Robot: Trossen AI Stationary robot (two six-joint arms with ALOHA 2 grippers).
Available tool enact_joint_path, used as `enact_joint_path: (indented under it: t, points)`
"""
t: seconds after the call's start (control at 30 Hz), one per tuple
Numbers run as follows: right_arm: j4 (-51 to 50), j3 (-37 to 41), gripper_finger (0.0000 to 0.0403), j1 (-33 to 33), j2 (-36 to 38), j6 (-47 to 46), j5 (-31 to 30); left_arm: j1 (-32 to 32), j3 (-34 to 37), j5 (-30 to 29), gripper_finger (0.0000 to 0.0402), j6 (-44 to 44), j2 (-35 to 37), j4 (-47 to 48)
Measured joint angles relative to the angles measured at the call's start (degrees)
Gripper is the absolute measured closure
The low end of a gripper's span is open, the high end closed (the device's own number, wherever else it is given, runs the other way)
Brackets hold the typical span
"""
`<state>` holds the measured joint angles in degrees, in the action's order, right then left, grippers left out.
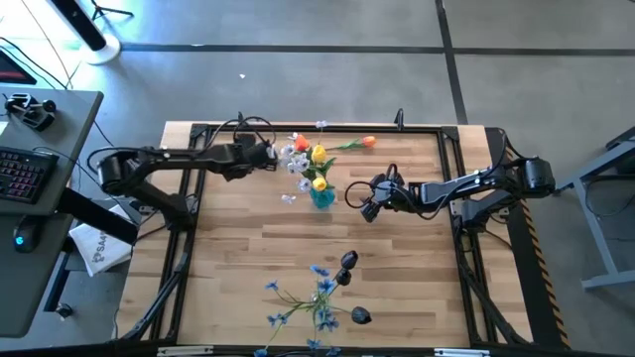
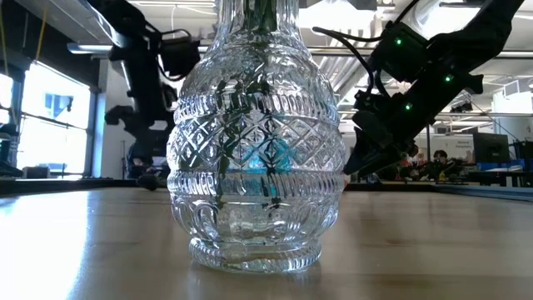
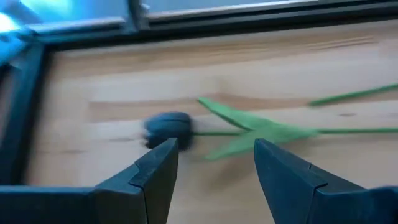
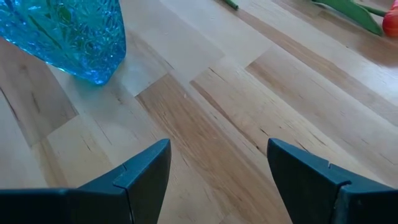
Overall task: Sort flowers into vase by color
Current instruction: Put the black tulip into the transparent vase
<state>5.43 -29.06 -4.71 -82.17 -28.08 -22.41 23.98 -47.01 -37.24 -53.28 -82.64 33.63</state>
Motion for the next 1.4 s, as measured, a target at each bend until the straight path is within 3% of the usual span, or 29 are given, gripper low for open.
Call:
enact_joint_path:
  t: [0.2, 0.33, 0.6, 0.8, 1.23, 1.4]
  points:
    - [0.13, 0.0, 0.0139, 0.0, 0.0, -0.39, -0.74, 0.06, 1.54, 11.14, 0.0202, 4.06, -1.82, -16.5]
    - [0.59, 0.0, 0.0139, 0.0, 0.0, -0.22, -0.51, 2.73, -2.27, 19.29, 0.0202, 9.61, -8.09, -18.77]
    - [1.49, 0.0, 0.0139, 0.0, 0.0, 0.0, -0.11, 5.32, -11.85, 17.82, 0.0202, 26.83, -20.43, -14.43]
    - [1.38, 0.0, 0.0139, 0.0, 0.0, 0.02, -0.12, 5.19, -15.05, 23.63, 0.0202, 37.31, -23.66, -13.7]
    - [1.27, 0.0, 0.0139, 0.0, 0.0, -0.17, 0.4, 6.88, -14.66, 27.54, 0.0204, 45.97, -24.86, -14.37]
    - [1.27, 0.0, 0.0139, 0.0, 0.0, -0.13, 0.43, 6.87, -14.69, 27.41, 0.024, 46.07, -25.39, -13.89]
